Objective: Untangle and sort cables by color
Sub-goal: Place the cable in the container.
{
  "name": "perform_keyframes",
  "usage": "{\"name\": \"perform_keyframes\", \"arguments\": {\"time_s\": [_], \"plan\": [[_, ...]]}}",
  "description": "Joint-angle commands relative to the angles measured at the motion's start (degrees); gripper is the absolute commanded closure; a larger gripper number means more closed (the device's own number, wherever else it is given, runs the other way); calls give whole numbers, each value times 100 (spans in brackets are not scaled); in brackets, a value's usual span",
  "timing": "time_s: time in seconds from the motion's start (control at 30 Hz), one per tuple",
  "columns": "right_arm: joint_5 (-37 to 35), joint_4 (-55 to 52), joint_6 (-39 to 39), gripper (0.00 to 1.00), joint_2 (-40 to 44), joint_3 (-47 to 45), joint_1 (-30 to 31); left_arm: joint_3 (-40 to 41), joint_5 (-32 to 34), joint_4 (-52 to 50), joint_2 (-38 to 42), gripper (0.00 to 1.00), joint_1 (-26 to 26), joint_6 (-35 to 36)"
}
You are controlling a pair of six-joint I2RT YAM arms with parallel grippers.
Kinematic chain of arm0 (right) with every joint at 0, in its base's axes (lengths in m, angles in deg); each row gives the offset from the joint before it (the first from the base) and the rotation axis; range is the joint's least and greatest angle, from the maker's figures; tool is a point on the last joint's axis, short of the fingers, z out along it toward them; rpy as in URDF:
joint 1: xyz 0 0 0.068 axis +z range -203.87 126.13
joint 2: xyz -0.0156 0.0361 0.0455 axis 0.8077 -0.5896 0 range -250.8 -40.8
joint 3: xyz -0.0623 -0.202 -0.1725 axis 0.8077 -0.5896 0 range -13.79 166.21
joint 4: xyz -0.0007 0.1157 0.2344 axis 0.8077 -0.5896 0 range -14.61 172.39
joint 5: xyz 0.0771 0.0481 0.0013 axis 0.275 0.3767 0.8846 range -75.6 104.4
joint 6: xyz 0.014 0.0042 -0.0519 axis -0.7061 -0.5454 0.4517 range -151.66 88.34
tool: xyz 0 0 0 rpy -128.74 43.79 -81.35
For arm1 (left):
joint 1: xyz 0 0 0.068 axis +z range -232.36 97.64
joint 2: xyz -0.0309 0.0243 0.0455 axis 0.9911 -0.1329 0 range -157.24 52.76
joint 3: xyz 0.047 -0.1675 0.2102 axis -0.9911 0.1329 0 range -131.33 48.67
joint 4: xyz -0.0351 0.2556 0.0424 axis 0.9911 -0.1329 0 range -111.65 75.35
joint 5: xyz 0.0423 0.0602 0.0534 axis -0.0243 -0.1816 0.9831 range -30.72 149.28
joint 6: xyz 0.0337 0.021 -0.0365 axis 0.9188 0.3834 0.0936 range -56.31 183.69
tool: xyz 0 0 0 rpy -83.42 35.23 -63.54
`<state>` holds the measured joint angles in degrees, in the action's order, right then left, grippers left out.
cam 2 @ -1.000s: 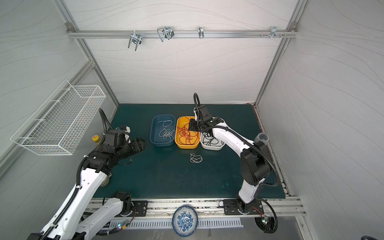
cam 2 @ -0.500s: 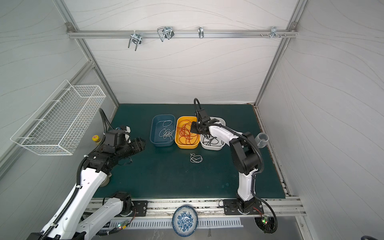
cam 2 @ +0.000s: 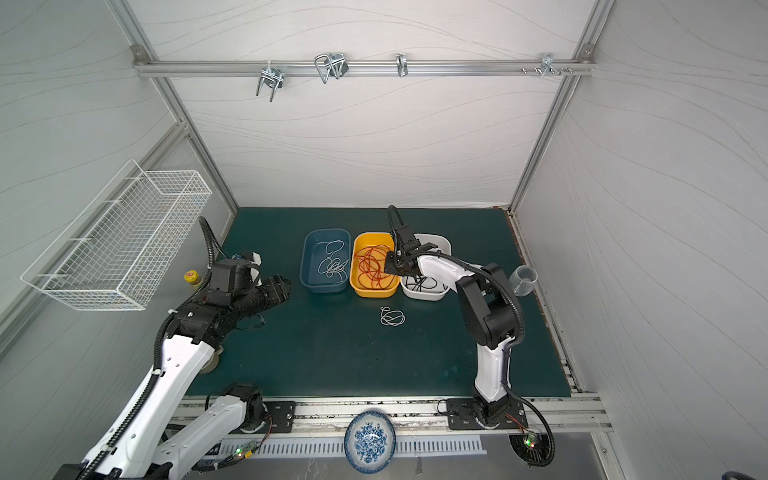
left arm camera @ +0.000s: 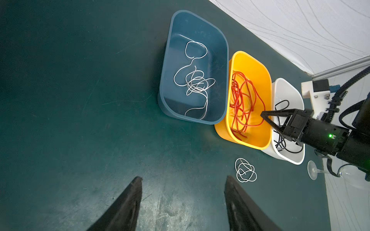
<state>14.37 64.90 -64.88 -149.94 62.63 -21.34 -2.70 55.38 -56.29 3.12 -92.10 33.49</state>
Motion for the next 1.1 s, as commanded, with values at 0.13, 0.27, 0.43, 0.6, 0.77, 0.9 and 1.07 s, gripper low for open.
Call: {"name": "perform_keyframes", "arguments": {"time_s": [0.13, 0.27, 0.43, 0.6, 0.77, 0.9, 1.07], "plan": [[-136, -254, 80, 80, 566, 126, 139, -35, -38, 210, -27, 33, 45, -13], [-227, -317, 165, 71, 818, 71, 195, -41, -47, 205, -49, 33, 50, -13], [-311, -349, 262, 59, 1342, -251, 331, -37, -47, 201, -28, 33, 50, -15], [-446, -289, 388, 46, 1925, -883, 663, -36, -65, 209, -22, 33, 50, -13], [-656, -136, 355, 38, 2430, -1680, 1054, -39, -84, 201, -19, 33, 51, -13], [-856, 32, 313, 36, 2699, -2234, 1416, -31, -74, 203, 12, 33, 48, -9], [-1048, 401, 339, 35, 2720, -2712, 1706, -30, -71, 202, 6, 33, 51, -13]]}}
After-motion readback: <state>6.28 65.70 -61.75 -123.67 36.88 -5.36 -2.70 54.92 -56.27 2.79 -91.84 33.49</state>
